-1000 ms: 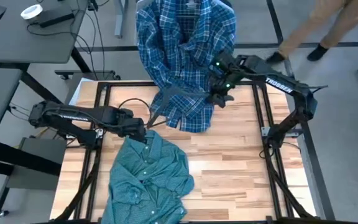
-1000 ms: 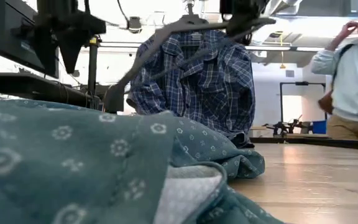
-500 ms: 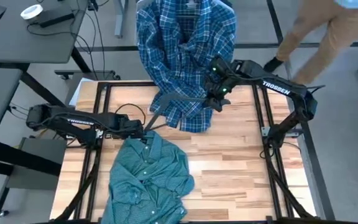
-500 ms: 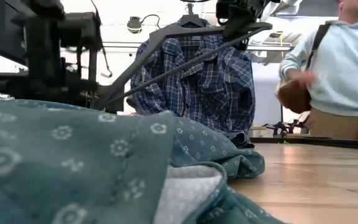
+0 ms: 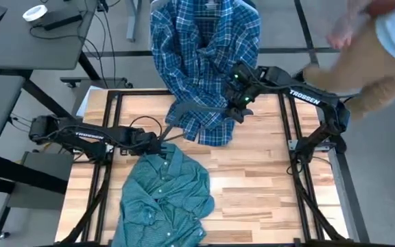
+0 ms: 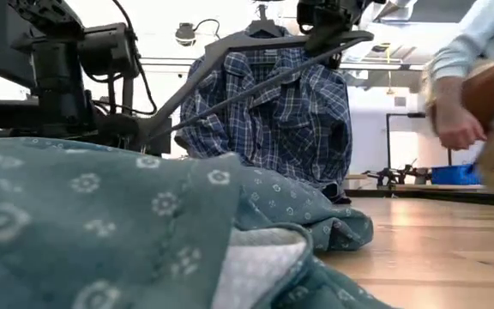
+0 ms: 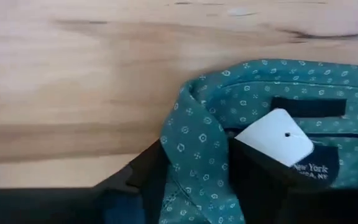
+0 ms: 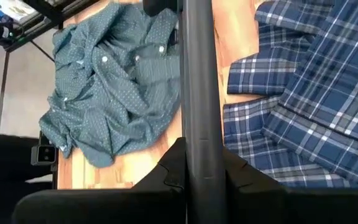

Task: Hang clothes
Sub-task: Put the green polo shirt on the gray hanger

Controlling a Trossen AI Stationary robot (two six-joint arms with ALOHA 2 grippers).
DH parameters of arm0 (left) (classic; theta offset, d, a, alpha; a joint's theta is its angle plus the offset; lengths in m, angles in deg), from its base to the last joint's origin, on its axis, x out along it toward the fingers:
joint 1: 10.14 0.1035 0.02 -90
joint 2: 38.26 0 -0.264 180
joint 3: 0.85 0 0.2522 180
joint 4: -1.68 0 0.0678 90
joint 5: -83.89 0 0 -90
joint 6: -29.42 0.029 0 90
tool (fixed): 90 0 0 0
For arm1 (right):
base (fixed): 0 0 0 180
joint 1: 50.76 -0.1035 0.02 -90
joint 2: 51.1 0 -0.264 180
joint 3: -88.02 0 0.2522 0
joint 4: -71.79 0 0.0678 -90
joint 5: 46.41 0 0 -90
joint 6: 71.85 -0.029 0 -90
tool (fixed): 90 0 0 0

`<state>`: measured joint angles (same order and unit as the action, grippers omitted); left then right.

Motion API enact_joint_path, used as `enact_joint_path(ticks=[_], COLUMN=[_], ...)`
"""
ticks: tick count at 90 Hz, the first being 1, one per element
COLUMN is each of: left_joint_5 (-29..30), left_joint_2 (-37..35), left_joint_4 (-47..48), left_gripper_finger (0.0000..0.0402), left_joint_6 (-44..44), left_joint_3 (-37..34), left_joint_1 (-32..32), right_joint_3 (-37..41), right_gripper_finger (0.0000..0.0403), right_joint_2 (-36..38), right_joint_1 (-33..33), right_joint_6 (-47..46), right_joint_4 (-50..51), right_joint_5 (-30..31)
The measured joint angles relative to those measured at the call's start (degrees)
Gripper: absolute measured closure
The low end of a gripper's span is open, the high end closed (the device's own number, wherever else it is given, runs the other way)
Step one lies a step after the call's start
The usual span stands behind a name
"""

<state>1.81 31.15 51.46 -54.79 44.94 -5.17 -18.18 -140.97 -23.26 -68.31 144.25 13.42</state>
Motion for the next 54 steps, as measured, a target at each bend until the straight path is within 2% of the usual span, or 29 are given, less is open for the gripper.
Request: enact_joint_path(ticks=[13,17,31,46,54], left_joint_5=[-1.2,-1.5,-1.4,0.8,1.0], left_joint_2=[-1.0,-2.1,-7.2,-11.3,-12.8], left_joint_4=[0.4,0.6,0.8,0.9,0.5], left_gripper_finger=[0.0374,0.0389,0.0391,0.0398,0.0397], left_joint_6=[4.7,5.9,10.5,11.8,10.8], left_joint_3=[0.0,0.4,3.8,5.2,5.2], left_joint_1=[0.0,-0.3,-0.5,-0.4,-0.4], right_joint_3=[0.0,0.4,6.4,12.0,14.8], right_gripper_finger=[0.0381,0.0381,0.0381,0.0381,0.0381], right_joint_2=[0.0,0.0,0.1,0.0,0.1], right_joint_1=[0.4,0.6,2.4,0.8,-0.8], right_joint_6=[0.0,0.3,0.0,-3.8,-6.3], right_joint_4=[0.5,0.6,-1.5,-11.4,-17.1], right_joint_5=[-0.1,-0.6,-4.8,-9.0,-9.2])
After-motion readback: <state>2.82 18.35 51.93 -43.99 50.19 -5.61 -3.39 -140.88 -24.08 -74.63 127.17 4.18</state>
